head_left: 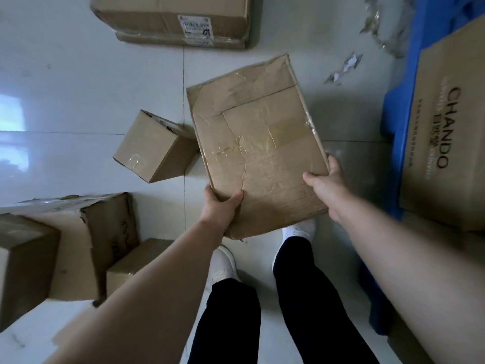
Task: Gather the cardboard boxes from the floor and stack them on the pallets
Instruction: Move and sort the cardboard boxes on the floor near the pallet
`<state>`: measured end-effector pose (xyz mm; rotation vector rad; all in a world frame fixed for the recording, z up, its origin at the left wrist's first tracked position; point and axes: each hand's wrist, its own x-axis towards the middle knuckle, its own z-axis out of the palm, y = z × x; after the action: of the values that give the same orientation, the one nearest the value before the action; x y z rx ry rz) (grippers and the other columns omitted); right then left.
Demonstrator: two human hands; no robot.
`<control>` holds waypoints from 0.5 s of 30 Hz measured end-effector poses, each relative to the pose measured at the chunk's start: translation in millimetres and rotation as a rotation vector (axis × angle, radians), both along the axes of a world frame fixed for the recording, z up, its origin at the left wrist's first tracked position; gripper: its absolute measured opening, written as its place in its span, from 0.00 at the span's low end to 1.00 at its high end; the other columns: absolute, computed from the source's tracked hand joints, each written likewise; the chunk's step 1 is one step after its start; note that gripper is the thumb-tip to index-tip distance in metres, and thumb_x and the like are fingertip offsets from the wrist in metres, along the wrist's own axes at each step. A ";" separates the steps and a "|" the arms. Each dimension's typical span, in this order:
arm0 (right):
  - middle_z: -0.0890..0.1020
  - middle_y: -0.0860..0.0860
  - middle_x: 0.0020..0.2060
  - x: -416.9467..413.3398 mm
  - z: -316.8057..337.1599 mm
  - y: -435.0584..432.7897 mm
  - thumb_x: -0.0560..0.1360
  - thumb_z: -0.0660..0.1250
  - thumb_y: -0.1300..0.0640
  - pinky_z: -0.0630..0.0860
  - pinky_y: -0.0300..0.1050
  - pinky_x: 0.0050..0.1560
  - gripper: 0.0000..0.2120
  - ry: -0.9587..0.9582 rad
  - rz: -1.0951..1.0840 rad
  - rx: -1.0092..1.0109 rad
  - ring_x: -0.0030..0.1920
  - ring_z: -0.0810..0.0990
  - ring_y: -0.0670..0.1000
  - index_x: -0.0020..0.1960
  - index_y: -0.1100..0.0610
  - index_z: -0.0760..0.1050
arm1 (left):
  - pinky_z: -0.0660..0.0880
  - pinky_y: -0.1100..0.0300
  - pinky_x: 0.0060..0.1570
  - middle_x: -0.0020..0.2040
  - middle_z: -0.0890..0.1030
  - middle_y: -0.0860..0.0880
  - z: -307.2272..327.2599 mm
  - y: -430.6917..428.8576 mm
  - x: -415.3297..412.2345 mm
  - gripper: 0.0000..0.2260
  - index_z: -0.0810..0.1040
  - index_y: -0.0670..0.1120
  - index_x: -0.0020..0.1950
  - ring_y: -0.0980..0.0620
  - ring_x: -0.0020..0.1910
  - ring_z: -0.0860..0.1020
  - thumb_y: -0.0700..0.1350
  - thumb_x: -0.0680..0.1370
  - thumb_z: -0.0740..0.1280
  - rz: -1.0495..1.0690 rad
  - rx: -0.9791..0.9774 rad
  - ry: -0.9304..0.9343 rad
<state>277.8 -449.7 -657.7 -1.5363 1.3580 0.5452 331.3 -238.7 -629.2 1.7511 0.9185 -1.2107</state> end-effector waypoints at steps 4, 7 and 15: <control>0.75 0.45 0.54 -22.8 50.1 14.9 0.75 0.68 0.58 0.72 0.50 0.60 0.29 0.008 -0.059 0.048 0.56 0.75 0.52 0.73 0.48 0.62 | 0.77 0.40 0.56 0.64 0.72 0.51 53.0 14.2 -16.9 0.30 0.59 0.58 0.71 0.44 0.60 0.74 0.53 0.75 0.71 -0.026 0.022 -0.016; 0.76 0.45 0.59 -41.2 93.2 28.6 0.74 0.69 0.56 0.73 0.52 0.62 0.30 0.011 -0.087 0.026 0.58 0.76 0.53 0.73 0.47 0.62 | 0.76 0.39 0.57 0.61 0.72 0.52 95.5 24.5 -23.3 0.30 0.59 0.58 0.71 0.44 0.59 0.74 0.53 0.74 0.71 -0.087 0.024 -0.058; 0.76 0.49 0.63 -107.1 201.2 63.4 0.75 0.69 0.56 0.73 0.47 0.58 0.30 -0.039 -0.233 0.019 0.59 0.77 0.55 0.74 0.48 0.62 | 0.73 0.40 0.62 0.65 0.72 0.49 192.5 51.7 -55.9 0.33 0.57 0.57 0.73 0.43 0.62 0.73 0.50 0.74 0.72 -0.243 -0.016 -0.148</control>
<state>170.7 -386.3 -456.5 -1.3435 1.4735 0.3794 275.5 -187.0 -436.7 1.9527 0.6217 -1.2163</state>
